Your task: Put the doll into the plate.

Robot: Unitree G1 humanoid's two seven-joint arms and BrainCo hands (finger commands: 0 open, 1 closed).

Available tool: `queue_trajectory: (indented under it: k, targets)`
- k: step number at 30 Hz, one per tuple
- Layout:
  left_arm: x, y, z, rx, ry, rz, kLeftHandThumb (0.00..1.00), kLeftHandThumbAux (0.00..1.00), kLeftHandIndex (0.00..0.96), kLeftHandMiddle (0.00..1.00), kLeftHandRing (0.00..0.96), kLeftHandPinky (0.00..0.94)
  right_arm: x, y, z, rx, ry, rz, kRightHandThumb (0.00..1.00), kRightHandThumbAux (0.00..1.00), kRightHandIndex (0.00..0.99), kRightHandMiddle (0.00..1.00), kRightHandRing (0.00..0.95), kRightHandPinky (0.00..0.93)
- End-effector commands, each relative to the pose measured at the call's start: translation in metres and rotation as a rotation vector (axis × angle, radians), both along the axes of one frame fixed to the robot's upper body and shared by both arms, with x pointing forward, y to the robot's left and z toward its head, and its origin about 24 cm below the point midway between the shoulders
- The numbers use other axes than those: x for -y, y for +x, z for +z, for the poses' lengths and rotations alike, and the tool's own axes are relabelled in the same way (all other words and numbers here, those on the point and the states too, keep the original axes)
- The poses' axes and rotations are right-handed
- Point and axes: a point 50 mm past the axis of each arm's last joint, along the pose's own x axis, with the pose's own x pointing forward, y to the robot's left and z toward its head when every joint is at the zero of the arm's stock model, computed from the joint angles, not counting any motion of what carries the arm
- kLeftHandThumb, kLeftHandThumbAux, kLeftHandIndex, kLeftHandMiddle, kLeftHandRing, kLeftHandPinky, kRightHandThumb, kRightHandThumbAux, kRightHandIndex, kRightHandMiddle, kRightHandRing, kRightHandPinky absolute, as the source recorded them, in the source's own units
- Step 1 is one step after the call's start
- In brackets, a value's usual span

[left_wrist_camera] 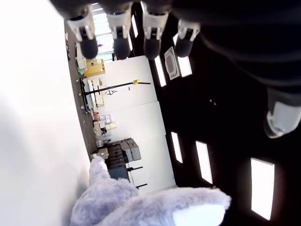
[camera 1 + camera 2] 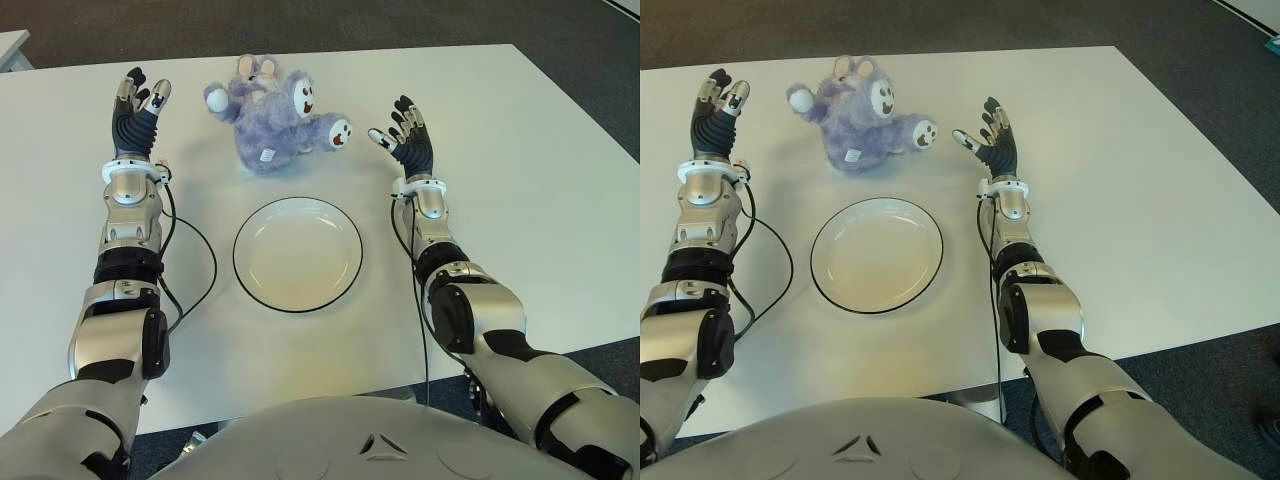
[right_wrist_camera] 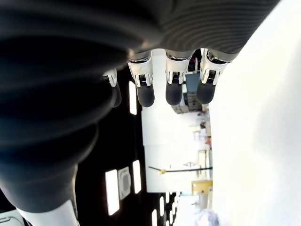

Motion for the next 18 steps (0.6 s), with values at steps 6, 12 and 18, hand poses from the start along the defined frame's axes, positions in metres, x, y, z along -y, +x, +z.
queue_trajectory:
  k: [6, 12, 18]
  targets:
    - [0.0057, 0.0067, 0.0022, -0.035, 0.049, -0.042, 0.100, 0.407, 0.000, 0.000, 0.000, 0.000, -0.0006, -0.0198, -0.0394, -0.130, 0.019, -0.015, 0.032, 0.796, 0.055, 0.060, 0.052, 0.068]
    - [0.0083, 0.0083, 0.0035, -0.045, 0.087, -0.052, 0.068, 0.399, 0.000, 0.000, 0.000, 0.000, -0.0004, -0.0196, -0.0394, -0.132, 0.019, -0.016, 0.033, 0.797, 0.055, 0.059, 0.052, 0.068]
    - [0.0102, 0.0098, 0.0035, -0.058, 0.137, -0.055, 0.060, 0.406, 0.000, 0.000, 0.000, 0.000, -0.0002, -0.0194, -0.0396, -0.135, 0.019, -0.018, 0.035, 0.797, 0.055, 0.058, 0.051, 0.068]
